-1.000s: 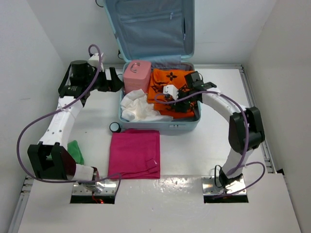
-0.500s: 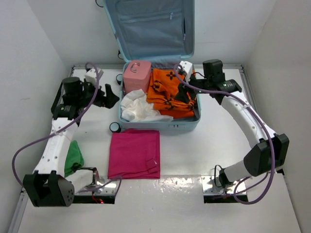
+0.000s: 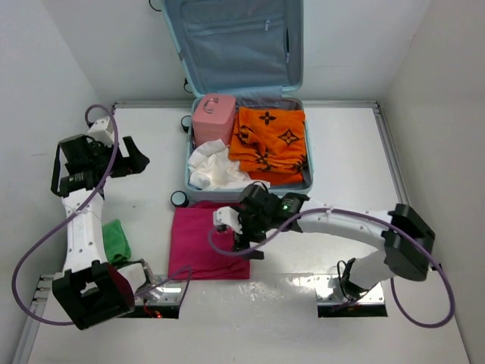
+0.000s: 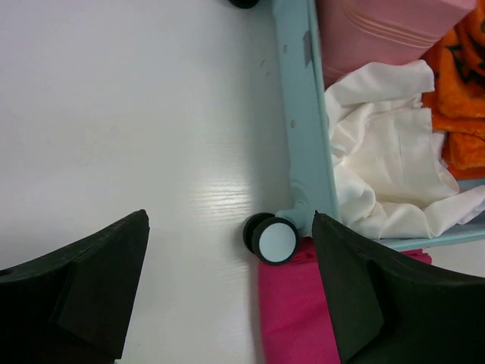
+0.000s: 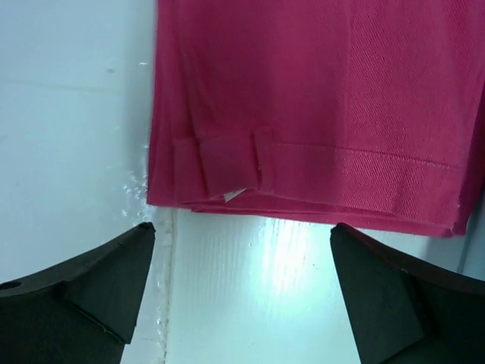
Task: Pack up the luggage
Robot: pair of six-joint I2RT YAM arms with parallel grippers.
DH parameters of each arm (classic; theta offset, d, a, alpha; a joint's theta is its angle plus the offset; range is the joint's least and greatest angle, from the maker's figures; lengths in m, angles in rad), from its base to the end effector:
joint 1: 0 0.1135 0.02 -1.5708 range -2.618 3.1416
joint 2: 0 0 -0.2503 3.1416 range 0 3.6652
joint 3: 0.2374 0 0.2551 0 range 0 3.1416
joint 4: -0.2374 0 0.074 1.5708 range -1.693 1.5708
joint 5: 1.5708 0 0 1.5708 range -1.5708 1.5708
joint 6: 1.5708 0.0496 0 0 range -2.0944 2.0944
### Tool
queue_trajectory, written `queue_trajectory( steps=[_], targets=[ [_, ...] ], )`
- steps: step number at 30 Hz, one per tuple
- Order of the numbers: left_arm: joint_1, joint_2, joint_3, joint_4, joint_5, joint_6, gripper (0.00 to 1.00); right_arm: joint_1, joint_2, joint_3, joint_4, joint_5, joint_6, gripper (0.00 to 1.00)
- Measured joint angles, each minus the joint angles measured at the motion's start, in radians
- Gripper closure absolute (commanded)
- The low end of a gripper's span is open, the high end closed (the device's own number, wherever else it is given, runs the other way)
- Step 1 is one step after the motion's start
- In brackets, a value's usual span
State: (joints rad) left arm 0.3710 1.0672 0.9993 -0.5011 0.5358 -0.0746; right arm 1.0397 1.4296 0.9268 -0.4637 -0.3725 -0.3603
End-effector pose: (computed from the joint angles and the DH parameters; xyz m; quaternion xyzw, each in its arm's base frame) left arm 0.2412 0.0666 0.3129 -0.0629 0.8530 -0.1613 0.4923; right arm 0.1360 0.2672 0.1955 -0.6465 0.6821 0.2641 0.2168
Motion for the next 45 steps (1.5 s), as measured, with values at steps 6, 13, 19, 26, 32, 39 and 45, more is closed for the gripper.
queue_trajectory(
  steps=[6,13,19,26,32,39,45],
  targets=[
    [0.086,-0.012,-0.006,-0.011,0.056,-0.016,0.11,-0.108,0.092,0.028,0.042,0.044,0.407,0.06],
    [0.1,-0.139,-0.115,-0.013,0.198,0.048,0.14,-0.303,0.011,-0.173,0.081,0.042,0.844,0.02],
    [0.101,-0.156,-0.132,-0.013,0.267,0.097,0.13,-0.316,-0.016,-0.225,0.122,-0.004,1.01,0.0],
    [0.134,-0.177,-0.145,0.0,0.313,0.08,0.11,-0.29,-0.014,-0.226,0.228,0.018,1.153,0.0],
    [0.143,-0.2,-0.145,-0.035,0.38,0.064,0.08,-0.236,0.018,-0.254,0.302,0.067,1.252,0.0],
    [0.143,-0.251,-0.138,-0.024,0.46,-0.016,0.08,-0.211,0.049,-0.323,0.507,0.14,1.324,0.0],
    [0.167,-0.278,-0.131,-0.035,0.454,-0.058,0.1,-0.151,0.117,-0.314,0.588,0.224,1.391,0.0]
  ],
)
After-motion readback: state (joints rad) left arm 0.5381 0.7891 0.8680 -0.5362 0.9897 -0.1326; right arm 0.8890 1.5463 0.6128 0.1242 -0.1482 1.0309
